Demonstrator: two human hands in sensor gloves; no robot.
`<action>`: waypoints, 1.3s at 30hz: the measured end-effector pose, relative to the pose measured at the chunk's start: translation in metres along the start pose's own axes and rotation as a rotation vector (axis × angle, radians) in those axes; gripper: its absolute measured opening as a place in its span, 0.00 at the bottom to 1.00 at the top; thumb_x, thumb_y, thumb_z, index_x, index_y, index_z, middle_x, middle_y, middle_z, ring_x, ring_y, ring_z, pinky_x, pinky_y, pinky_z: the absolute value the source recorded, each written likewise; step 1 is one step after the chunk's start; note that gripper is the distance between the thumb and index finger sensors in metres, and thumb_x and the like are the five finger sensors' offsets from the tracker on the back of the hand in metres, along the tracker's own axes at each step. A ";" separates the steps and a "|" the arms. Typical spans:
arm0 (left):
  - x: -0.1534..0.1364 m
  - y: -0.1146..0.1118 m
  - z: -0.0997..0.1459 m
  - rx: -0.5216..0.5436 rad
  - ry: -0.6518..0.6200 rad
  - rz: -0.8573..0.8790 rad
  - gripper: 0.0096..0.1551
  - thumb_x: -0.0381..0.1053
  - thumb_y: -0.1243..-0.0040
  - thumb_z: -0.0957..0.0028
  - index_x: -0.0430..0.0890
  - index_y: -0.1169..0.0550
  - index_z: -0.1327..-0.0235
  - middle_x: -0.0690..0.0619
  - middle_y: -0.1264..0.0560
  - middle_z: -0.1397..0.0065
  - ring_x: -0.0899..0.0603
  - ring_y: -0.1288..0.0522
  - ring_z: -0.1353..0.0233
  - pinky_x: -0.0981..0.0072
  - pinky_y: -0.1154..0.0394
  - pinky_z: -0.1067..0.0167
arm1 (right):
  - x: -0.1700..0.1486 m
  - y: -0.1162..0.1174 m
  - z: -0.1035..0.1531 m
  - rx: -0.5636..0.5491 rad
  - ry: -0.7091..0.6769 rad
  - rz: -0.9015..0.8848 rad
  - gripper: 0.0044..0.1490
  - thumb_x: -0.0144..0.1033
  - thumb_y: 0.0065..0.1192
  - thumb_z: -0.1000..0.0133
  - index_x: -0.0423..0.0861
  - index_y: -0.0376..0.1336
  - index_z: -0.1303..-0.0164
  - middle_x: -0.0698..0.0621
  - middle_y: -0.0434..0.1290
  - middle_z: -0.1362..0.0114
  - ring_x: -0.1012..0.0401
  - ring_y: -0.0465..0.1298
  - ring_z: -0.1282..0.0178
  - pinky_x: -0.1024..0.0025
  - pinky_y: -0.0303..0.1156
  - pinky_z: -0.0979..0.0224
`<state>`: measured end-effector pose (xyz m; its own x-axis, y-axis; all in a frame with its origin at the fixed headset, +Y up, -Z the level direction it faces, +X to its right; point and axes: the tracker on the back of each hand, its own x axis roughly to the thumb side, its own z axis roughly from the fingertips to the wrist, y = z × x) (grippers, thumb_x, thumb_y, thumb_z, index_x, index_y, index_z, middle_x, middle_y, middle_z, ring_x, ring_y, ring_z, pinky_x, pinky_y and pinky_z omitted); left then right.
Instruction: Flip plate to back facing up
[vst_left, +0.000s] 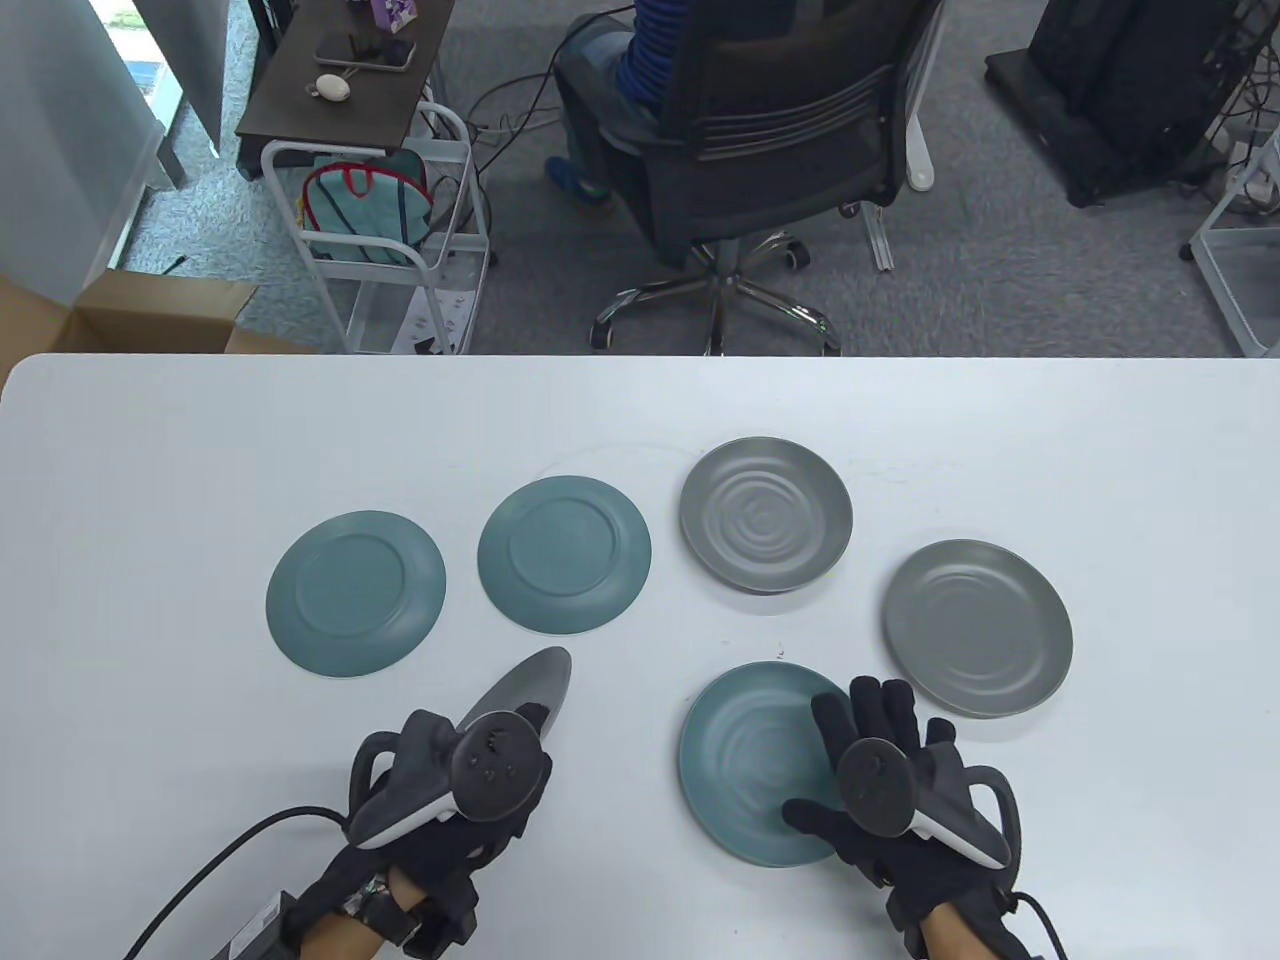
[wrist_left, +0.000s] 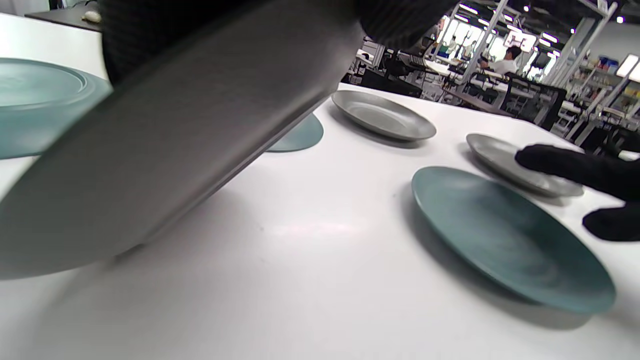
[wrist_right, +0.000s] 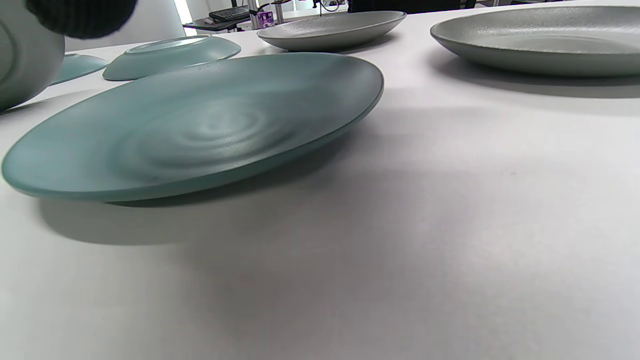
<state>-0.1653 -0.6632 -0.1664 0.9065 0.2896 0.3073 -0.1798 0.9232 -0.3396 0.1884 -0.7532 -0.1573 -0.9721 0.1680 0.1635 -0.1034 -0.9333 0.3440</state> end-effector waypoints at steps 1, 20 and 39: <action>-0.003 0.003 0.000 0.004 0.002 0.025 0.32 0.53 0.47 0.39 0.34 0.29 0.28 0.38 0.22 0.37 0.35 0.12 0.46 0.58 0.14 0.56 | 0.000 0.000 0.000 0.000 0.000 -0.002 0.63 0.71 0.49 0.48 0.49 0.32 0.14 0.38 0.31 0.12 0.40 0.32 0.14 0.29 0.36 0.20; -0.069 0.025 -0.005 0.012 0.104 0.518 0.30 0.52 0.47 0.39 0.35 0.27 0.31 0.42 0.20 0.41 0.40 0.10 0.52 0.62 0.14 0.59 | -0.001 0.000 0.000 -0.005 -0.005 -0.008 0.63 0.71 0.49 0.48 0.49 0.32 0.14 0.38 0.31 0.12 0.40 0.32 0.14 0.29 0.36 0.20; -0.117 -0.036 -0.030 -0.112 0.323 0.508 0.31 0.54 0.51 0.38 0.37 0.27 0.29 0.48 0.20 0.43 0.43 0.11 0.56 0.62 0.16 0.59 | -0.001 0.001 0.001 -0.007 -0.007 -0.010 0.63 0.71 0.49 0.48 0.49 0.32 0.14 0.38 0.31 0.12 0.40 0.32 0.14 0.29 0.36 0.20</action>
<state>-0.2537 -0.7380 -0.2170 0.7912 0.5792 -0.1963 -0.5943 0.6526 -0.4700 0.1891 -0.7540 -0.1566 -0.9695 0.1798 0.1669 -0.1149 -0.9338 0.3388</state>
